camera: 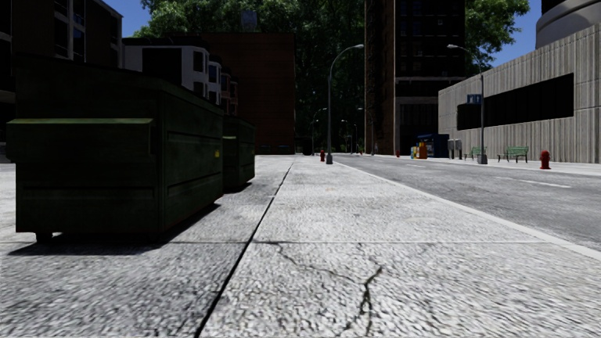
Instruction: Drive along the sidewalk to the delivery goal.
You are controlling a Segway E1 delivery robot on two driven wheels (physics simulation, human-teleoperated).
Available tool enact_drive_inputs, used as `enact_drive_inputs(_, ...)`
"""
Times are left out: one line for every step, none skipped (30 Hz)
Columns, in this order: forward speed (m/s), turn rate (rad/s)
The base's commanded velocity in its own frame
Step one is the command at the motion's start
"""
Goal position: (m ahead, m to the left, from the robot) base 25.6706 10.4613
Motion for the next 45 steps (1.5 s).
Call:
enact_drive_inputs(2.00,0.00)
enact_drive_inputs(2.00,-0.29)
enact_drive_inputs(2.00,-0.79)
enact_drive_inputs(2.00,-0.96)
enact_drive_inputs(2.00,-1.01)
enact_drive_inputs(2.00,-0.60)
enact_drive_inputs(2.00,-0.06)
enact_drive_inputs(2.00,0.00)
enact_drive_inputs(2.00,0.00)
enact_drive_inputs(2.00,0.00)
enact_drive_inputs(2.00,0.00)
enact_drive_inputs(2.00,0.00)
enact_drive_inputs(2.00,0.00)
enact_drive_inputs(2.00,0.00)
enact_drive_inputs(2.00,0.00)
enact_drive_inputs(2.00,0.00)
enact_drive_inputs(2.00,0.00)
enact_drive_inputs(2.00,0.00)
enact_drive_inputs(2.00,0.00)
enact_drive_inputs(2.00,0.00)
enact_drive_inputs(2.00,0.00)
enact_drive_inputs(2.00,0.00)
enact_drive_inputs(2.00,0.00)
enact_drive_inputs(2.00,0.00)
enact_drive_inputs(2.00,0.00)
enact_drive_inputs(2.00,0.00)
enact_drive_inputs(2.00,0.00)
enact_drive_inputs(2.00,0.00)
enact_drive_inputs(2.00,0.00)
enact_drive_inputs(2.00,0.00)
enact_drive_inputs(2.00,0.00)
enact_drive_inputs(2.00,0.00)
enact_drive_inputs(2.00,0.00)
enact_drive_inputs(2.00,0.00)
enact_drive_inputs(2.00,0.00)
enact_drive_inputs(2.00,0.00)
enact_drive_inputs(2.00,0.00)
enact_drive_inputs(2.00,0.00)
enact_drive_inputs(2.00,0.00)
enact_drive_inputs(2.00,0.00)
enact_drive_inputs(2.00,0.00)
enact_drive_inputs(2.00,0.00)
enact_drive_inputs(2.00,0.00)
enact_drive_inputs(2.00,0.00)
enact_drive_inputs(2.00,0.00)
